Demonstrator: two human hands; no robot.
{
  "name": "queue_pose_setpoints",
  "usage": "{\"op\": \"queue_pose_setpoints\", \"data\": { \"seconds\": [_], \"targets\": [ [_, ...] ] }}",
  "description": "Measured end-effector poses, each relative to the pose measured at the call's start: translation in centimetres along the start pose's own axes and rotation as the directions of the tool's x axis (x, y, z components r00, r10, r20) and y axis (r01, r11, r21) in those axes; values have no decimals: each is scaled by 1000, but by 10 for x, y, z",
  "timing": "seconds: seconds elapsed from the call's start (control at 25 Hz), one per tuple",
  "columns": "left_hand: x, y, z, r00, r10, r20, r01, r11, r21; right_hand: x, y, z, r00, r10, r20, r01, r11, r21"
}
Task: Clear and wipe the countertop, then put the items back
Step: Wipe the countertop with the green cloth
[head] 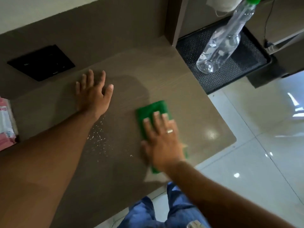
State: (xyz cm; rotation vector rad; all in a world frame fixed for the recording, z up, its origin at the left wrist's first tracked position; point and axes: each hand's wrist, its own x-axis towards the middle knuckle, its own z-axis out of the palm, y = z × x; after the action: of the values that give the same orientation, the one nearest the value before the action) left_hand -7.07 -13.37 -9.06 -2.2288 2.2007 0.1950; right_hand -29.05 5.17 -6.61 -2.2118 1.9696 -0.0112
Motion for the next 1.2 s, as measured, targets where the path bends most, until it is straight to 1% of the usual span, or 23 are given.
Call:
{"op": "queue_pose_setpoints", "data": {
  "seconds": [0.04,0.08,0.12,0.16,0.2,0.24,0.28,0.32,0.36,0.4,0.44,0.48,0.52,0.6,0.68,0.72,0.76,0.84,0.92,0.96,1.04,1.12,1.2],
  "targets": [
    [0,-1,0,1000,7,4,-7,1000,4,-11,-43,9,991,-134,32,133,991,32],
    [0,-2,0,1000,10,0,-10,1000,12,-21,-80,12,959,-266,97,259,963,78],
    [-1,-4,0,1000,14,-3,-14,1000,19,-30,-103,11,911,-379,166,363,924,120],
    [-1,-6,1,1000,21,-7,-20,1000,19,-38,-110,9,867,-457,199,435,889,144],
    [0,-6,1,1000,24,-15,-24,1000,13,-41,-98,9,839,-513,181,493,858,147],
    [0,-6,2,1000,25,-20,-25,1000,1,-44,-76,11,849,-511,138,499,859,113],
    [0,-5,3,999,25,-19,-25,1000,-15,-49,-44,13,904,-417,97,412,908,71],
    [0,-4,3,999,27,-19,-28,999,-32,-53,-3,12,970,-237,59,234,971,54],
    [0,-4,3,999,27,-23,-28,999,-44,-54,42,10,1000,-27,7,27,998,51],
    [-1,-4,3,999,25,-29,-27,998,-50,-52,83,3,988,152,-26,-149,986,67],
    [-1,-5,2,999,27,-26,-28,998,-48,-48,117,-5,960,278,-35,-275,958,84],
    [-1,-5,2,999,30,-19,-31,999,-45,-39,141,-13,934,355,-32,-351,931,97],
    [-1,-5,1,999,33,-17,-34,999,-38,-27,155,-17,916,401,-33,-396,913,102],
    [-1,-4,1,999,42,-29,-42,999,-23,-10,155,-22,890,453,-42,-446,887,124],
    [-3,-3,-1,998,48,-30,-49,998,-31,-22,131,-18,849,525,-51,-516,847,132],
    [-3,-4,0,998,46,-32,-47,998,-30,-38,110,-10,847,530,-49,-520,844,133],
    [-4,-4,0,998,45,-35,-46,999,-24,-60,84,0,857,514,-47,-504,853,136],
    [-3,-4,0,999,41,-34,-42,999,-21,-100,40,11,922,385,-35,-378,917,128],
    [-3,-4,-1,999,46,-22,-47,999,-19,-103,46,12,963,270,11,-270,957,106],
    [-3,-3,-1,999,49,-19,-49,999,-14,-92,65,8,957,290,-6,-288,953,94],
    [-2,-4,0,999,42,-34,-43,999,-17,-64,112,-1,899,432,-68,-428,901,67],
    [-2,-4,1,998,38,-45,-39,999,-23,-39,152,-13,831,556,-33,-552,829,88],
    [-2,-2,1,999,33,-33,-34,999,-29,-26,162,-17,769,639,-19,-631,764,130]
  ]
}}
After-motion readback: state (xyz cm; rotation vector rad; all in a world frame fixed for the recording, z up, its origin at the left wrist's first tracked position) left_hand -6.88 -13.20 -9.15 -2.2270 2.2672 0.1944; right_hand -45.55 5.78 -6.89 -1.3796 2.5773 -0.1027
